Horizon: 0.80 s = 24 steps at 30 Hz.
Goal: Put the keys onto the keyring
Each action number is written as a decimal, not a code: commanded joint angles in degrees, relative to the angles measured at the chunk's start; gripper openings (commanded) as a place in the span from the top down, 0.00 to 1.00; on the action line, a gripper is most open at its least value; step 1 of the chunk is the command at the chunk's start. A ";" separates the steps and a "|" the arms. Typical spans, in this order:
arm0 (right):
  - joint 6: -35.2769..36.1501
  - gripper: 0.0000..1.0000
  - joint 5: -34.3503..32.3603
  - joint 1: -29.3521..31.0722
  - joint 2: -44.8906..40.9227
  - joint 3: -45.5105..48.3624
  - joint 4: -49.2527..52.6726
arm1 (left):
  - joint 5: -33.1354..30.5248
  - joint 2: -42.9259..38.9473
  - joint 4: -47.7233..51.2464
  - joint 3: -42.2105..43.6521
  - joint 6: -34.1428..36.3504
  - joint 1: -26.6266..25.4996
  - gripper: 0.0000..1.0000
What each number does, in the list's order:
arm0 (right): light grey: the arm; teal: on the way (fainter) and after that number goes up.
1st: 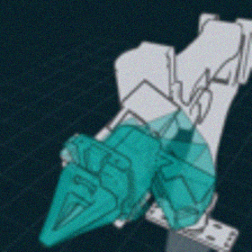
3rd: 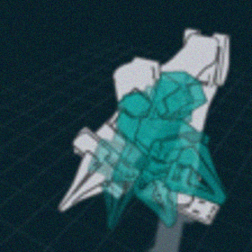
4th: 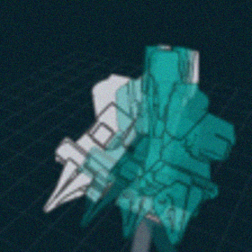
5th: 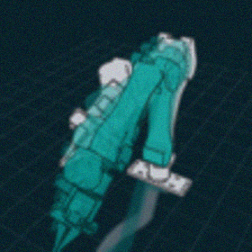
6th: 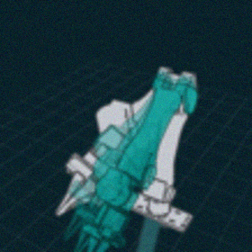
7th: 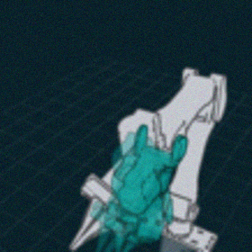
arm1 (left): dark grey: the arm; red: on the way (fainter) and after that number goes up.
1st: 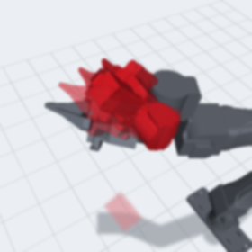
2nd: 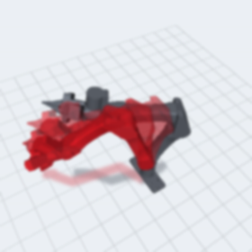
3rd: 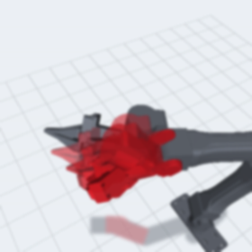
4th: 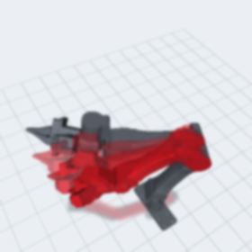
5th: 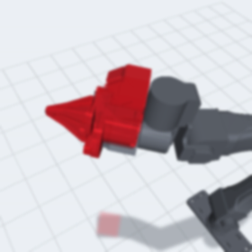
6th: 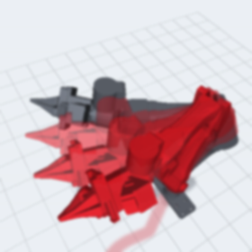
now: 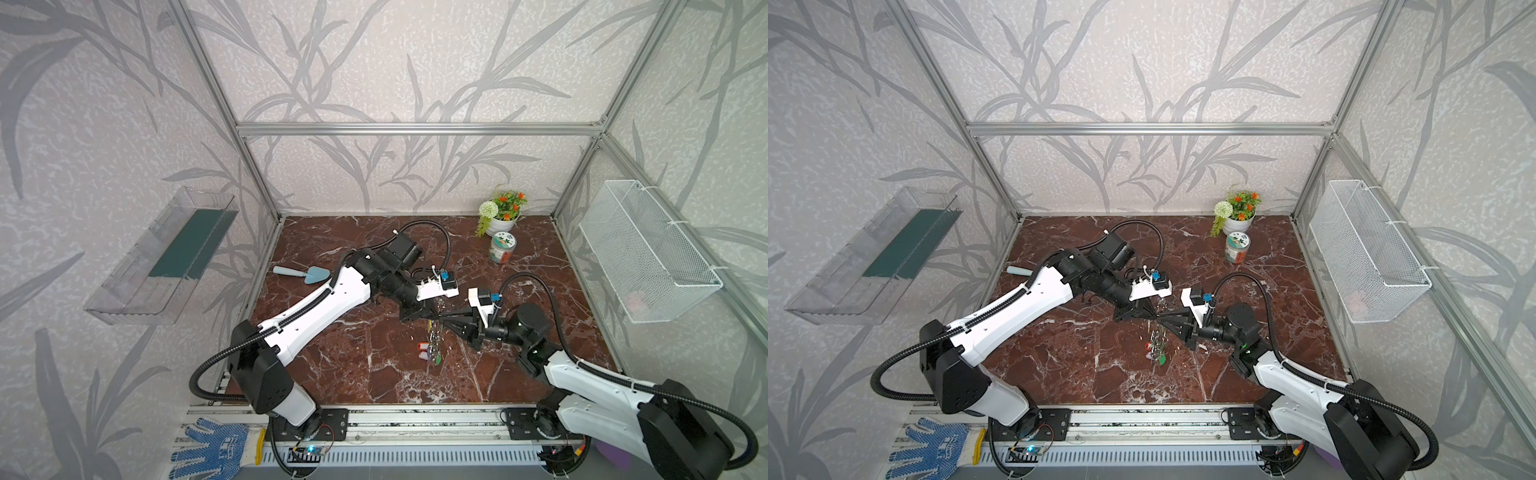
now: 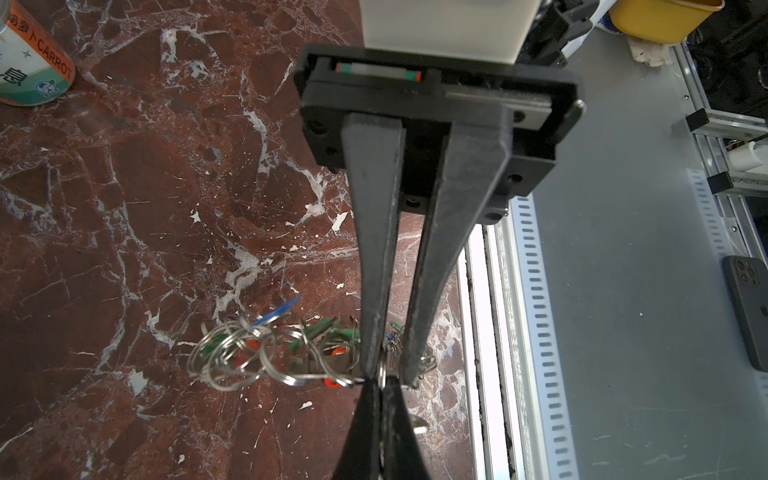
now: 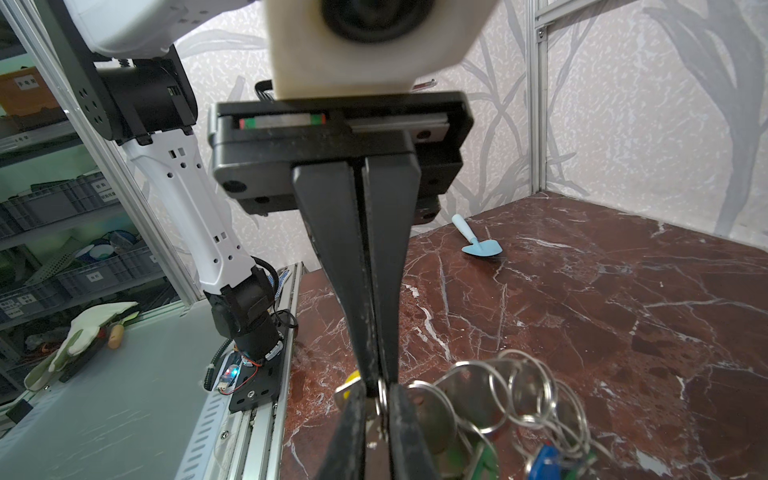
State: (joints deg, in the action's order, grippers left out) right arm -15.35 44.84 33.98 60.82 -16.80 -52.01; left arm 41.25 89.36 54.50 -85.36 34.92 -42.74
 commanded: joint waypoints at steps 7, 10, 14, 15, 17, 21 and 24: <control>2.95 0.97 -0.45 1.64 -0.12 -2.42 2.61 | 2.88 0.30 -1.50 -2.27 0.94 -0.28 1.00; 3.11 1.00 -0.54 1.79 -0.09 -2.40 2.80 | 2.65 0.61 -1.58 -2.36 0.63 -0.26 1.00; 3.31 1.00 -0.63 1.93 -0.48 -2.35 3.23 | 2.80 0.97 -1.58 -2.64 0.25 -0.25 1.00; 3.31 1.00 -0.78 1.88 -0.59 -2.23 3.23 | 2.75 0.97 -1.77 -2.55 -0.03 -0.34 1.00; 3.35 1.00 -1.28 1.88 -0.78 -2.18 3.31 | 2.67 0.99 -1.89 -2.47 -0.62 -0.26 1.00; 3.94 1.00 -3.54 1.89 -1.62 -1.84 4.45 | 2.58 0.24 -2.95 -1.78 -3.04 -0.05 0.98; 5.30 1.00 -5.14 1.88 -2.27 -2.21 6.96 | 2.47 -1.77 -6.74 0.90 -7.50 0.62 0.88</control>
State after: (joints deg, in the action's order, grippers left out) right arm -12.16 41.15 35.00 59.61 -17.21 -47.20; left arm 40.25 90.02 54.39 -85.14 31.29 -42.33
